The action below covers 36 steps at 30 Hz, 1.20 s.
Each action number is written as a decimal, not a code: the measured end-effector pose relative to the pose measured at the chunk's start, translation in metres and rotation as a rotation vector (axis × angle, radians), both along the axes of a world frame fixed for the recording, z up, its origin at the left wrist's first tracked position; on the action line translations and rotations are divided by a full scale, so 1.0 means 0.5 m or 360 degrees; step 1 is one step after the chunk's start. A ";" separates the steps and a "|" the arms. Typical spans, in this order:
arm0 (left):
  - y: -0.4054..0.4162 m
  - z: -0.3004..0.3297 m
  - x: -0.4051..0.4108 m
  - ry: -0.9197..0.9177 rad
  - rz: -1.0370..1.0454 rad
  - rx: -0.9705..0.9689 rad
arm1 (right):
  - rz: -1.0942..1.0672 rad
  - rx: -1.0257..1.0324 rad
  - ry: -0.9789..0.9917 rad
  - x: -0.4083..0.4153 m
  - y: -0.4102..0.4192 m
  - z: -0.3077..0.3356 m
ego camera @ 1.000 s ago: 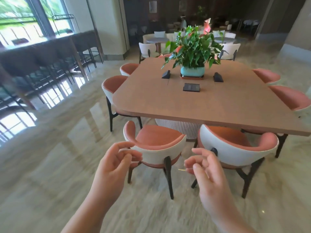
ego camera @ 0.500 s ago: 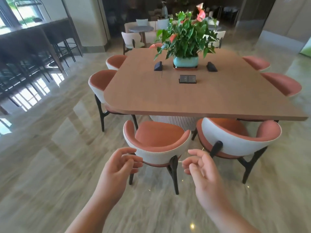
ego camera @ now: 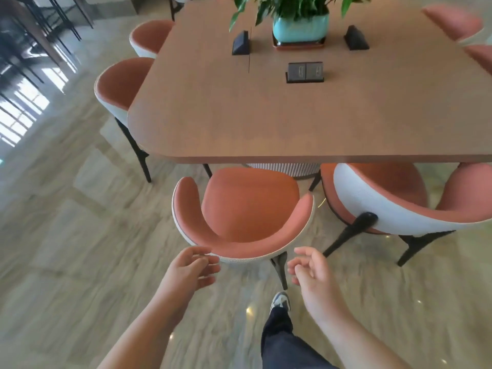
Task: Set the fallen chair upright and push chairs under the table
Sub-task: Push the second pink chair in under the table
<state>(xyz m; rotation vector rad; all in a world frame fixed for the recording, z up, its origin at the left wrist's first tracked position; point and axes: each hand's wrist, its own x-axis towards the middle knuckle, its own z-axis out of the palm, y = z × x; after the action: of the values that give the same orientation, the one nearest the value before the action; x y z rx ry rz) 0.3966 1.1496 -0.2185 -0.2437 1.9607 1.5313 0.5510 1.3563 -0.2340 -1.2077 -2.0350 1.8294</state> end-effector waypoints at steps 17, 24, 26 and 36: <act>0.033 -0.357 -0.445 -0.0783 0.0505 -0.0380 | -0.1046 -0.1350 -0.0592 -0.311 0.124 -0.256; 0.026 -0.395 -0.511 -0.0940 0.0416 -0.0358 | -0.1204 -0.1345 -0.0657 -0.325 0.131 -0.301; 0.022 -0.396 -0.511 -0.0890 0.0376 -0.0388 | -0.1217 -0.1306 -0.0676 -0.322 0.133 -0.309; 0.014 -0.407 -0.495 -0.0539 0.0231 -0.0504 | -0.1094 -0.1166 -0.0613 -0.296 0.142 -0.349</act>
<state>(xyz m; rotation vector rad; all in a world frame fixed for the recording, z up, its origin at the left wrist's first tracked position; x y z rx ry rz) 0.1493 1.1565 -0.4221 -0.7433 1.9302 1.1641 0.4030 1.4275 -0.4085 -2.2186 -0.7915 2.0805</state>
